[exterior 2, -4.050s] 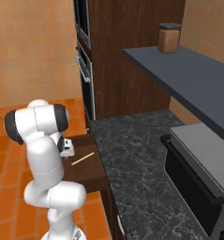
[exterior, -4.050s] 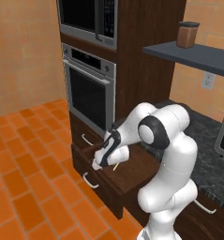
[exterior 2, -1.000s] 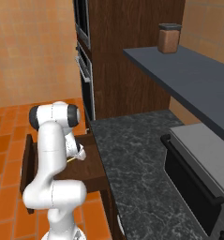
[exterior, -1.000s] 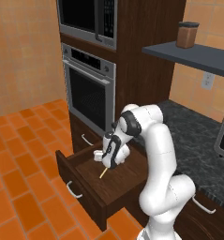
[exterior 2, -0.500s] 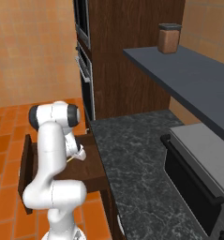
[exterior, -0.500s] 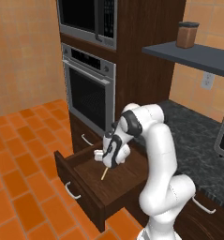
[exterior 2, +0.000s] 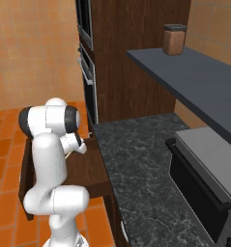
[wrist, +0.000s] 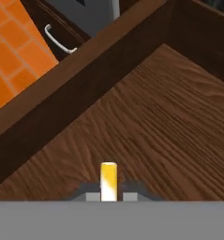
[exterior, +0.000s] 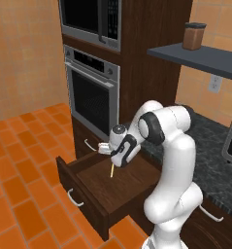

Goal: Take a straw from the drawer in front and place it inside the glass cup on the dining counter.

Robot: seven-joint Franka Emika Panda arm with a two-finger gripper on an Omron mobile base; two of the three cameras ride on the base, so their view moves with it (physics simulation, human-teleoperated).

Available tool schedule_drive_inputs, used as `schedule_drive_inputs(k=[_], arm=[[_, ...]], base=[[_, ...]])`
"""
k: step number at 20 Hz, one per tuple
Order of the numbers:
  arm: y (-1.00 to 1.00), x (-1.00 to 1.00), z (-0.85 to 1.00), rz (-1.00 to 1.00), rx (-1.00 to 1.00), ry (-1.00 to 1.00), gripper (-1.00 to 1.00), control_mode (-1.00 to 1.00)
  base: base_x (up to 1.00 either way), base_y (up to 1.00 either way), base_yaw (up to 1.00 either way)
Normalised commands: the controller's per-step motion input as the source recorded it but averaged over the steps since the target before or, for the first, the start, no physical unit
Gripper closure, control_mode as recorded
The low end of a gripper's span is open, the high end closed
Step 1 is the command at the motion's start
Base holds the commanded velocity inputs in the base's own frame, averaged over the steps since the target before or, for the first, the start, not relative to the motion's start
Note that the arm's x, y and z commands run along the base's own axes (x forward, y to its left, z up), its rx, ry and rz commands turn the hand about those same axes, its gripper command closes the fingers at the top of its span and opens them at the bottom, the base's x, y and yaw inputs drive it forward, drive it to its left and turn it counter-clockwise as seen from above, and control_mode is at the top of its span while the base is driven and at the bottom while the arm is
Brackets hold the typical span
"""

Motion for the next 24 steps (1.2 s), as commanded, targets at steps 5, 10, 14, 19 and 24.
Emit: schedule_drive_inputs(k=[5,10,14,19,24], arm=[[0.0,-0.26,1.0,0.02,0.03,-0.1,1.0,-1.0],[0.0,-0.21,1.0,0.01,0.0,-0.04,1.0,-1.0],[0.0,-0.08,1.0,0.01,0.0,0.0,1.0,-1.0],[0.0,0.0,1.0,0.01,-0.01,0.0,1.0,-1.0],[-0.07,-0.1,1.0,0.04,-0.09,0.0,1.0,-1.0]], base=[[0.0,0.0,0.0],[0.0,0.0,0.0],[0.0,0.0,0.0],[0.0,0.0,0.0],[0.0,0.0,0.0]])
